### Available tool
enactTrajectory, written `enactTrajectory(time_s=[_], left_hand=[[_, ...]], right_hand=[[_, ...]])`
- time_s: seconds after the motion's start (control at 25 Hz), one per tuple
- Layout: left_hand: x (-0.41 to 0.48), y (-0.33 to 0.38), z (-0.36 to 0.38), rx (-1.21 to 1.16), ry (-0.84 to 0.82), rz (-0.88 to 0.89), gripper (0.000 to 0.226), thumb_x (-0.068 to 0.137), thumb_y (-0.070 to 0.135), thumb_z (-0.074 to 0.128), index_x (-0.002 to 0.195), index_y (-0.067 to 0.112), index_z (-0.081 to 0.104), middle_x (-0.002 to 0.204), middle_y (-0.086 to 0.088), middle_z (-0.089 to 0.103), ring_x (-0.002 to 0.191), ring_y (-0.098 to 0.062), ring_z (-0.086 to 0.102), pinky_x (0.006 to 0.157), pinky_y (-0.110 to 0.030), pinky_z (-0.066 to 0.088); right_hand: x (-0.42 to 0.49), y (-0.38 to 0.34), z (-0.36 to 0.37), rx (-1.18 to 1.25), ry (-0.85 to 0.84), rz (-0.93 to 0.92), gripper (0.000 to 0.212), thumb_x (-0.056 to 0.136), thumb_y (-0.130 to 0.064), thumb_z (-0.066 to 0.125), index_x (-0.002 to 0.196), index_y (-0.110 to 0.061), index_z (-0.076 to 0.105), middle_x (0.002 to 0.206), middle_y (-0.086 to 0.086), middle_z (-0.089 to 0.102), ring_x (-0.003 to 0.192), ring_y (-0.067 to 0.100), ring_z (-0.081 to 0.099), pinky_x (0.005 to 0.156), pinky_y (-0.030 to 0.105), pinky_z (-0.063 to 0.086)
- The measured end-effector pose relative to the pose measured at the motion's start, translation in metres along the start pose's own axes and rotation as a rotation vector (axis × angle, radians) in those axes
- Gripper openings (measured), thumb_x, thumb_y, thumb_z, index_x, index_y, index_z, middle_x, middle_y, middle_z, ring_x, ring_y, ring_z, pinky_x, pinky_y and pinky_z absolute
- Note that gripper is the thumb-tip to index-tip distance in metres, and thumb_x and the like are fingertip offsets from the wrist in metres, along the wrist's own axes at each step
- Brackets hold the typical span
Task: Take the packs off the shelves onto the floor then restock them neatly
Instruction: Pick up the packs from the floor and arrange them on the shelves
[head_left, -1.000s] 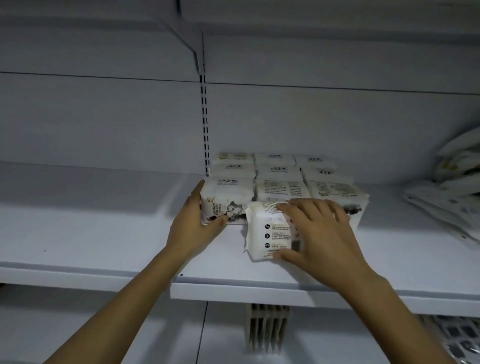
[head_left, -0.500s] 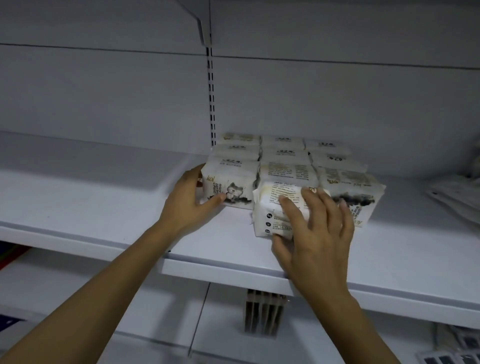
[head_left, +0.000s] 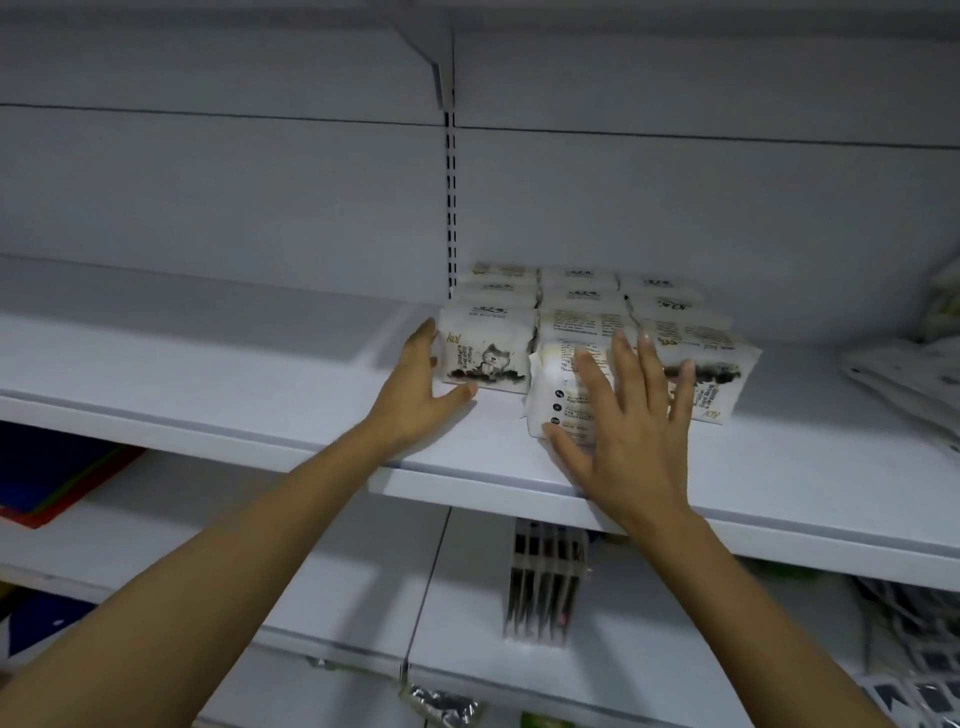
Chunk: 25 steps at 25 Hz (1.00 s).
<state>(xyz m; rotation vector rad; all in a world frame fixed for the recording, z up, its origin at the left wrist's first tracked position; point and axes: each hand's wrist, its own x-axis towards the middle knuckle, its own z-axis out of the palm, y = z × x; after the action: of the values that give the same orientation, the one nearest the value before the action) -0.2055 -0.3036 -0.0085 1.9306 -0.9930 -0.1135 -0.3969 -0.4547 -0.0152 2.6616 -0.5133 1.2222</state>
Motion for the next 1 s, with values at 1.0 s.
enactTrajectory(time_s=[1.0], left_hand=[[-0.531,-0.240,-0.403,0.765,0.425,-0.642,0.086,0.084,0.069,0.022,0.153,0.022,0.003,0.158,0.011,-0.007,0.143,-0.004,-0.006,0.116,-0.032,0.008]], right_hand=[[-0.114,-0.654,0.044,0.695,-0.466,-0.649,0.056,0.084,-0.050,0.041,0.128,-0.018,0.053,0.132,0.008,0.056,0.127,0.026,0.048,0.111,0.046,0.019]])
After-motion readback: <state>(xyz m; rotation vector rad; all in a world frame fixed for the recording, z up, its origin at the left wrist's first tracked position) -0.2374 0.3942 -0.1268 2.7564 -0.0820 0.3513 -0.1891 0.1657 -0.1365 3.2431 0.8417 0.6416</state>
